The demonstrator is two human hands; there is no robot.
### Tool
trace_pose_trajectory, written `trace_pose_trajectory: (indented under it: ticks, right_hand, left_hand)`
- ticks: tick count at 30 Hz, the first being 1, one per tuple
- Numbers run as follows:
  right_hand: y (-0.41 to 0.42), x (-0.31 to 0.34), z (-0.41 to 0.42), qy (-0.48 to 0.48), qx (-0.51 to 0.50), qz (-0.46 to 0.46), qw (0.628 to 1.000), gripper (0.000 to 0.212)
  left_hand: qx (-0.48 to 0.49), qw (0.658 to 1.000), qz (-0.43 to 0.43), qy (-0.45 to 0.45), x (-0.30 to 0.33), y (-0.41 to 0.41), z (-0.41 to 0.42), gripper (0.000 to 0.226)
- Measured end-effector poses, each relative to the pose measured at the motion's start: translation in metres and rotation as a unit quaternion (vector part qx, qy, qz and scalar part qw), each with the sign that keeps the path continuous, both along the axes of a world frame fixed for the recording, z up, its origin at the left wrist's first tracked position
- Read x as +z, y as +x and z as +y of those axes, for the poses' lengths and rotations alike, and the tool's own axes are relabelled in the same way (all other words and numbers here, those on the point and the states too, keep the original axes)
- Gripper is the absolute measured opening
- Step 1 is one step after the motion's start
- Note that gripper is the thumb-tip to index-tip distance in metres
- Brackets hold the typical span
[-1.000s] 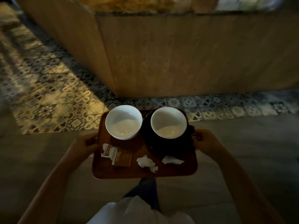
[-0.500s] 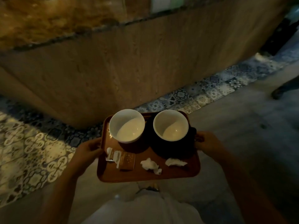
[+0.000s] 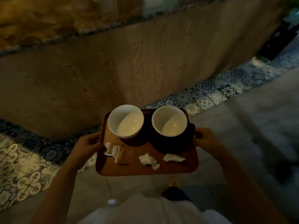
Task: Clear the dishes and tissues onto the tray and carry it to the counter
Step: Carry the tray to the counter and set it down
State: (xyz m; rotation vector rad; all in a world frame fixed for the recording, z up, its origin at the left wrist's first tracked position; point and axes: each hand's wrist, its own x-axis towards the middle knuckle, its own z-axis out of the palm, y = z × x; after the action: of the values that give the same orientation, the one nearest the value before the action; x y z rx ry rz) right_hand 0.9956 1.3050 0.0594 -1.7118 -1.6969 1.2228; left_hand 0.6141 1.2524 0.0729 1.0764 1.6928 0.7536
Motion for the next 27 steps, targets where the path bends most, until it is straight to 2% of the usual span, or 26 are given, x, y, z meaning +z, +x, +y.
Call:
trace_pose_trajectory:
  ticks: [8, 13, 20, 22, 25, 27]
  right_hand:
    - [0.095, 0.006, 0.113, -0.041, 0.035, 0.002, 0.999, 0.029]
    - [0.130, -0.008, 0.175, -0.042, 0.038, -0.013, 0.998, 0.013]
    - [0.158, -0.015, 0.275, -0.046, 0.020, 0.001, 0.999, 0.035]
    - [0.165, -0.009, 0.304, -0.052, 0.022, -0.011, 0.998, 0.024]
    - [0.176, -0.005, 0.348, -0.051, 0.042, -0.021, 0.998, 0.025]
    - [0.182, -0.005, 0.379, -0.044, 0.055, -0.042, 0.997, 0.012]
  left_hand:
    - [0.055, 0.998, 0.013, -0.009, -0.008, 0.094, 0.073, 0.048]
    - [0.071, 0.997, 0.005, -0.017, -0.015, 0.130, 0.126, 0.049]
    - [0.049, 0.998, 0.020, -0.021, -0.026, 0.160, 0.228, 0.039]
    - [0.050, 0.998, 0.037, -0.023, -0.021, 0.168, 0.256, 0.037]
    - [0.058, 0.997, 0.044, -0.021, -0.015, 0.180, 0.292, 0.040]
    - [0.069, 0.997, 0.040, -0.023, -0.010, 0.189, 0.313, 0.036]
